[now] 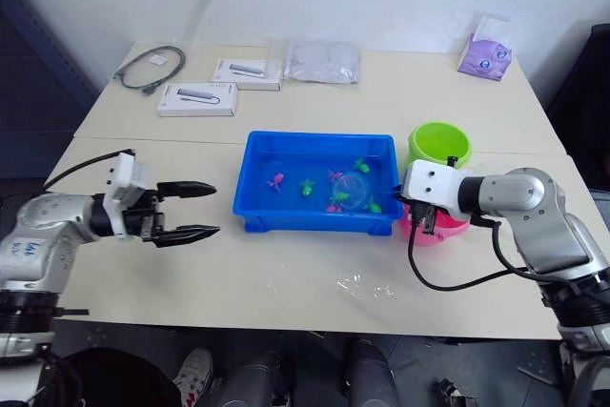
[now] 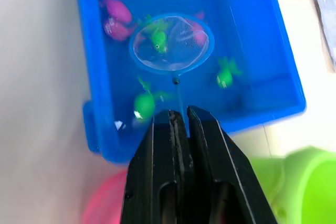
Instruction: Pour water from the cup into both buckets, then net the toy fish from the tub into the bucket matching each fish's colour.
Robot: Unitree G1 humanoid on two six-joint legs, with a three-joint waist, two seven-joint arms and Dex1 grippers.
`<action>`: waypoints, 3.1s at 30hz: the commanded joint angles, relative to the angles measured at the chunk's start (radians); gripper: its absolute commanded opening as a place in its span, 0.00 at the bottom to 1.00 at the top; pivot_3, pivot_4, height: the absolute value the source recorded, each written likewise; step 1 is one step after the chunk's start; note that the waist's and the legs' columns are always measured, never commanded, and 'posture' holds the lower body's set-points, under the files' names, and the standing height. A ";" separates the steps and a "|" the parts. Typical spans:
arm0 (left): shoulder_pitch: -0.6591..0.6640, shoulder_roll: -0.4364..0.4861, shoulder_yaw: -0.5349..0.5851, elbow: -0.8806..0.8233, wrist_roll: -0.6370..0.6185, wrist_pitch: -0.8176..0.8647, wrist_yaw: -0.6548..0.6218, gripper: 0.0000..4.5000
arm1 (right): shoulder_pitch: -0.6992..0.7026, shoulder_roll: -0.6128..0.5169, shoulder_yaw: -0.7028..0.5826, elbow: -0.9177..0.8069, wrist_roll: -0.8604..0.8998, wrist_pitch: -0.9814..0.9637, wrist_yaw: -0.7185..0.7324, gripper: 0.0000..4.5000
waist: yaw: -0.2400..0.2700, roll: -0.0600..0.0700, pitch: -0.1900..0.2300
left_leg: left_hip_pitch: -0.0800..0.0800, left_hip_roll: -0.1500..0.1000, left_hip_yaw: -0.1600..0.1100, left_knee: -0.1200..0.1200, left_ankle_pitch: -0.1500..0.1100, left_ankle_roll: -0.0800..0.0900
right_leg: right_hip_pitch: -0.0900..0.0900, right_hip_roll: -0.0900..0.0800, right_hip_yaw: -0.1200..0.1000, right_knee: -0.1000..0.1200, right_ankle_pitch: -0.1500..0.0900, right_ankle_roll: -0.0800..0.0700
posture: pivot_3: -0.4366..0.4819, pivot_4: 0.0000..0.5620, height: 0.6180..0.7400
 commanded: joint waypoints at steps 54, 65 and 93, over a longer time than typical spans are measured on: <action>0.097 -0.008 0.101 -0.069 -0.046 0.025 0.087 1.00 | -0.278 0.034 0.112 0.149 -0.185 -0.014 0.297 0.00 | -0.001 0.000 0.000 | -0.001 0.000 0.000 0.000 0.000 0.000 | -0.001 -0.002 0.001 0.001 0.000 0.000 | 0.48 0.27 1.00; 0.087 -0.006 0.095 -0.056 -0.037 0.010 0.087 1.00 | -0.310 0.049 0.182 0.158 -0.254 -0.098 0.349 0.00 | -0.002 0.000 0.000 | -0.001 0.000 0.000 0.000 0.000 0.000 | -0.001 -0.001 0.001 0.001 0.000 0.000 | 0.48 0.27 1.00; 0.099 -0.015 0.099 -0.062 -0.035 -0.006 0.117 1.00 | -0.371 0.140 0.117 0.200 -0.104 0.100 0.363 0.00 | -0.002 0.000 0.000 | -0.001 0.000 0.000 0.000 0.000 -0.001 | -0.001 -0.002 0.001 0.001 0.000 0.000 | 0.48 0.27 1.00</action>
